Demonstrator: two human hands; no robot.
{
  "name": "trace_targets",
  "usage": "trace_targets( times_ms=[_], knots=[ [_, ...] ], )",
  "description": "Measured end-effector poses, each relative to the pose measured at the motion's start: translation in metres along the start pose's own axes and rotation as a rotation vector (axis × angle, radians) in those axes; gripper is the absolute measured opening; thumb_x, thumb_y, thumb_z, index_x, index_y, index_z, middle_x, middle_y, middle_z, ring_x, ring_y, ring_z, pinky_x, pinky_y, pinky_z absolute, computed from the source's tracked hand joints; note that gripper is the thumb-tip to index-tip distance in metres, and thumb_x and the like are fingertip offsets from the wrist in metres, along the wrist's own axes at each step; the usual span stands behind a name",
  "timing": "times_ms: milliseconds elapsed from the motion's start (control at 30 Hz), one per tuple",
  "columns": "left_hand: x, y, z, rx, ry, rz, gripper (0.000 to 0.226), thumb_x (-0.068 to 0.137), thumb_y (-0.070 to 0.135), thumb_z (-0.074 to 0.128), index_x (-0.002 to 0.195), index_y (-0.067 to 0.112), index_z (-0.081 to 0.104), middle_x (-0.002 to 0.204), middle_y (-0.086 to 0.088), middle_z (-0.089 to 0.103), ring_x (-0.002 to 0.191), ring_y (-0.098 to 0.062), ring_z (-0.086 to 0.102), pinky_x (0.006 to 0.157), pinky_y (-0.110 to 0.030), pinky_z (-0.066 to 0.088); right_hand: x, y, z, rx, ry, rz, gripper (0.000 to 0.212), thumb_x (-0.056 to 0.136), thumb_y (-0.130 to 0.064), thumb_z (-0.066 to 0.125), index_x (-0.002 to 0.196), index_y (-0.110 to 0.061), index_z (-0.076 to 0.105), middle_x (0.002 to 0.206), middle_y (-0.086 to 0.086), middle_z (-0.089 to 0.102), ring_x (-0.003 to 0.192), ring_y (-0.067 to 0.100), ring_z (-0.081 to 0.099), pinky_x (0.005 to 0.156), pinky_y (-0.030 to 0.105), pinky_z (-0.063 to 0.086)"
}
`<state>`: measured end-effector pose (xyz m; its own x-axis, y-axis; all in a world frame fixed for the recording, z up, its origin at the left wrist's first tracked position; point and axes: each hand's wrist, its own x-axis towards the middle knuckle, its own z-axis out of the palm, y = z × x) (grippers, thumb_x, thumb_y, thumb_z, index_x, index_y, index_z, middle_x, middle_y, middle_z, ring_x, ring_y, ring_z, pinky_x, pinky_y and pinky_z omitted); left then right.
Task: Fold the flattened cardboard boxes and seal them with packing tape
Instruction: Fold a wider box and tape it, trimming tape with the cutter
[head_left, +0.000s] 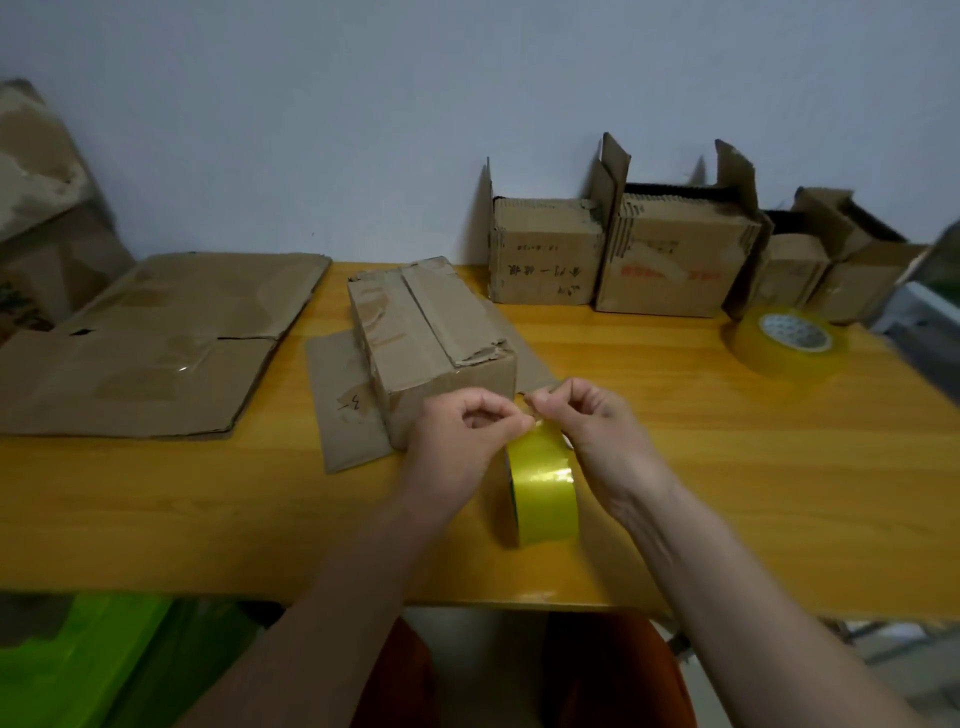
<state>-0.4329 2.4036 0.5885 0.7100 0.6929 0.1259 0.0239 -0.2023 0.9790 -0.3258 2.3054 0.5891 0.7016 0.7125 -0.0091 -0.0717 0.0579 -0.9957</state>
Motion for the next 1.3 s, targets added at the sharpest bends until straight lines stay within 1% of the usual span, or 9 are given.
trace_targets(
  times_ms=[67, 200, 433, 600, 833, 1000, 1100, 1200, 1300],
  knots=[
    [-0.005, 0.004, 0.003, 0.032, 0.038, -0.005, 0.016, 0.074, 0.010, 0.081, 0.086, 0.014, 0.072, 0.076, 0.002, 0.072, 0.069, -0.005, 0.066, 0.071, -0.024, 0.054, -0.005, 0.000, 0.002, -0.008, 0.048, -0.032, 0.024, 0.089, -0.004, 0.061, 0.068, -0.012, 0.054, 0.085, 0.002, 0.063, 0.088, 0.012, 0.059, 0.081, 0.022, 0.048],
    [-0.008, 0.011, 0.006, 0.010, 0.100, -0.081, 0.043, 0.075, 0.014, 0.081, 0.108, 0.020, 0.054, 0.084, 0.001, 0.073, 0.077, -0.007, 0.069, 0.069, -0.022, 0.053, -0.011, 0.004, 0.002, 0.028, 0.163, -0.025, 0.026, 0.090, -0.007, 0.061, 0.066, -0.015, 0.055, 0.096, 0.004, 0.065, 0.095, 0.020, 0.059, 0.096, 0.043, 0.045],
    [-0.014, 0.003, 0.012, 0.023, 0.101, 0.095, 0.019, 0.082, 0.001, 0.071, 0.082, 0.018, 0.063, 0.078, 0.001, 0.069, 0.072, -0.008, 0.063, 0.067, -0.020, 0.052, -0.014, 0.004, 0.007, 0.038, 0.235, -0.029, 0.026, 0.091, -0.013, 0.062, 0.066, -0.016, 0.055, 0.095, 0.002, 0.066, 0.096, 0.017, 0.059, 0.099, 0.049, 0.043],
    [-0.013, 0.005, 0.009, 0.153, 0.050, 0.093, 0.015, 0.080, 0.010, 0.076, 0.089, 0.022, 0.077, 0.068, 0.016, 0.065, 0.060, 0.000, 0.054, 0.059, -0.014, 0.044, -0.016, 0.004, 0.004, -0.092, 0.200, -0.098, 0.025, 0.093, -0.016, 0.060, 0.068, -0.018, 0.056, 0.098, 0.000, 0.065, 0.100, 0.012, 0.058, 0.100, 0.043, 0.042],
    [-0.012, 0.007, 0.018, 0.498, 0.148, 0.371, 0.021, 0.080, 0.012, 0.076, 0.101, 0.014, 0.076, 0.080, 0.005, 0.062, 0.073, -0.017, 0.058, 0.073, -0.044, 0.053, -0.016, 0.005, -0.008, -0.324, 0.182, -0.161, 0.022, 0.092, -0.021, 0.059, 0.070, -0.016, 0.061, 0.108, 0.004, 0.062, 0.102, 0.014, 0.057, 0.097, 0.044, 0.044],
    [-0.012, 0.001, 0.022, 0.516, 0.188, 0.401, 0.007, 0.081, 0.014, 0.075, 0.088, 0.016, 0.076, 0.080, 0.005, 0.061, 0.073, -0.017, 0.055, 0.071, -0.046, 0.052, -0.014, 0.004, -0.017, -0.329, 0.224, -0.142, 0.025, 0.091, -0.024, 0.061, 0.069, -0.014, 0.068, 0.100, 0.003, 0.066, 0.102, 0.016, 0.060, 0.096, 0.050, 0.044],
    [-0.011, 0.003, 0.026, 0.527, 0.201, 0.325, 0.003, 0.082, 0.018, 0.075, 0.083, 0.020, 0.072, 0.089, 0.005, 0.052, 0.086, -0.019, 0.054, 0.076, -0.044, 0.051, -0.019, 0.005, -0.018, -0.314, 0.217, -0.144, 0.018, 0.094, -0.029, 0.055, 0.094, -0.028, 0.073, 0.102, -0.006, 0.067, 0.104, 0.018, 0.061, 0.094, 0.048, 0.049],
    [-0.006, 0.004, 0.025, 0.459, 0.206, 0.181, 0.005, 0.083, 0.019, 0.073, 0.081, 0.020, 0.069, 0.103, 0.003, 0.042, 0.102, -0.019, 0.051, 0.088, -0.040, 0.051, -0.024, 0.004, -0.025, -0.322, 0.216, -0.018, 0.045, 0.095, -0.032, 0.056, 0.139, -0.028, 0.045, 0.107, -0.002, 0.061, 0.096, 0.017, 0.062, 0.087, 0.040, 0.053],
    [-0.005, 0.004, 0.025, 0.411, 0.187, 0.143, 0.006, 0.085, 0.017, 0.071, 0.080, 0.019, 0.068, 0.103, 0.000, 0.049, 0.100, -0.013, 0.051, 0.092, -0.029, 0.046, -0.032, 0.004, -0.031, -0.423, -0.029, 0.093, 0.037, 0.082, -0.040, 0.071, 0.094, -0.006, 0.065, 0.078, 0.005, 0.060, 0.071, 0.018, 0.055, 0.069, 0.038, 0.047]
  ],
)
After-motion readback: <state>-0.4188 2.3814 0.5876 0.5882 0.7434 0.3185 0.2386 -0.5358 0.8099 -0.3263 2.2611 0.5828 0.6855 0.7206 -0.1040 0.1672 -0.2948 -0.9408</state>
